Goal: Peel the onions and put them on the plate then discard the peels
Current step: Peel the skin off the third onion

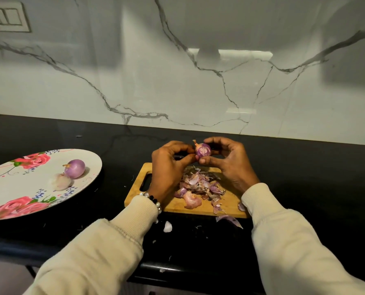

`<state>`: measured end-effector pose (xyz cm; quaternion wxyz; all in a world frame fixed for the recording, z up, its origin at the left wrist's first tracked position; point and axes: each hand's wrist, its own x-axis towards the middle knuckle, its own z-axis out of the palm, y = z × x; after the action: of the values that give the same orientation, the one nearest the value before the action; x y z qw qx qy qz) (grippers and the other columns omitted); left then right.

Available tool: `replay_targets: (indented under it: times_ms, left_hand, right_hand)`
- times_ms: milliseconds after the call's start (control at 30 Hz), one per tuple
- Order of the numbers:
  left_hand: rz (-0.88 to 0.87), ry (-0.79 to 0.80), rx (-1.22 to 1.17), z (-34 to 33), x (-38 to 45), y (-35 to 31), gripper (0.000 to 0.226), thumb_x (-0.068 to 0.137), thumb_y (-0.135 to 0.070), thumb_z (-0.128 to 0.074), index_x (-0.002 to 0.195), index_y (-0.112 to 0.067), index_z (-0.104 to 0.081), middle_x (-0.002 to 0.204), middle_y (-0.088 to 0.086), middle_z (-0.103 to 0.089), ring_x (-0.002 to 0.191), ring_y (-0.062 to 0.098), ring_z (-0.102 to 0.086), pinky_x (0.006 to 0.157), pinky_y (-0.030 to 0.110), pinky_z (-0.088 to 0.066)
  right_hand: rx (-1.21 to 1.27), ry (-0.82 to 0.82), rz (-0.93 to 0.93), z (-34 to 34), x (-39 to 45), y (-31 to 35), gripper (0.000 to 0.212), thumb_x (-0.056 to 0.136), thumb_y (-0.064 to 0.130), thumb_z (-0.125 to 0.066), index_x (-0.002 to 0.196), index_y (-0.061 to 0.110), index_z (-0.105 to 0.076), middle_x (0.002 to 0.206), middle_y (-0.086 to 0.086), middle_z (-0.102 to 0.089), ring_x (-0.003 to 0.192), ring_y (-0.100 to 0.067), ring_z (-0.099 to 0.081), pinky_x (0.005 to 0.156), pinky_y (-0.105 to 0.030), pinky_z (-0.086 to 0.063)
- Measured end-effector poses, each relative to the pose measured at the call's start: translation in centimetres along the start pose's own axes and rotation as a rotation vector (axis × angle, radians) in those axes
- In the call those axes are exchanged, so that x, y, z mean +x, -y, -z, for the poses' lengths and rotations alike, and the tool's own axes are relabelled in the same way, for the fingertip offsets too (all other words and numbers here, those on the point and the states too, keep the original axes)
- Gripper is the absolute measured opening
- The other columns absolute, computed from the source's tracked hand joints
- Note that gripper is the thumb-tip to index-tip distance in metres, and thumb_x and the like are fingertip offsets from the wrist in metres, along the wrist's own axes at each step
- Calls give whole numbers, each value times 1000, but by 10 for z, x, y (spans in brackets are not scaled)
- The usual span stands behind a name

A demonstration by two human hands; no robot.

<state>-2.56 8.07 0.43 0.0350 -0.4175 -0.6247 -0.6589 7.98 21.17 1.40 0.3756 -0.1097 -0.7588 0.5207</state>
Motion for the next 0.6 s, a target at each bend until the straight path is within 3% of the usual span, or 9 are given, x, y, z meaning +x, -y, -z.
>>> replay_targets:
  times_ms: [133, 267, 400, 600]
  left_hand:
    - [0, 82, 33, -1, 1, 2, 15, 79, -3, -76, 94, -6, -77, 101, -3, -67, 92, 6, -65, 82, 28, -58]
    - [-4, 18, -24, -2, -2, -1, 14, 80, -4, -76, 94, -8, -75, 95, -2, -70, 88, 7, -67, 80, 28, -58]
    - [75, -35, -86, -1, -2, -3, 19, 78, -7, -78, 95, -13, -76, 91, -5, -75, 87, 7, -70, 82, 32, -59]
    - [61, -90, -74, -2, -3, -4, 15, 78, -4, -77, 91, -11, -77, 86, -2, -75, 82, 11, -72, 79, 36, -60]
  right_hand:
    - [-32, 11, 2, 3, -1, -2, 50, 64, 5, -87, 109, 16, -69, 109, -3, -71, 104, -15, -67, 92, -33, -57]
    - [93, -20, -27, 0, 0, -2, 47, 65, 3, -86, 108, 14, -70, 111, -8, -71, 106, -22, -68, 88, -40, -58]
    - [125, -19, -21, -2, 0, 0, 47, 65, 2, -84, 109, 11, -68, 113, -11, -70, 106, -24, -68, 81, -30, -59]
    - [157, -11, -11, -5, -1, 1, 44, 65, 2, -84, 104, 16, -69, 110, -7, -71, 104, -22, -68, 82, -33, -60]
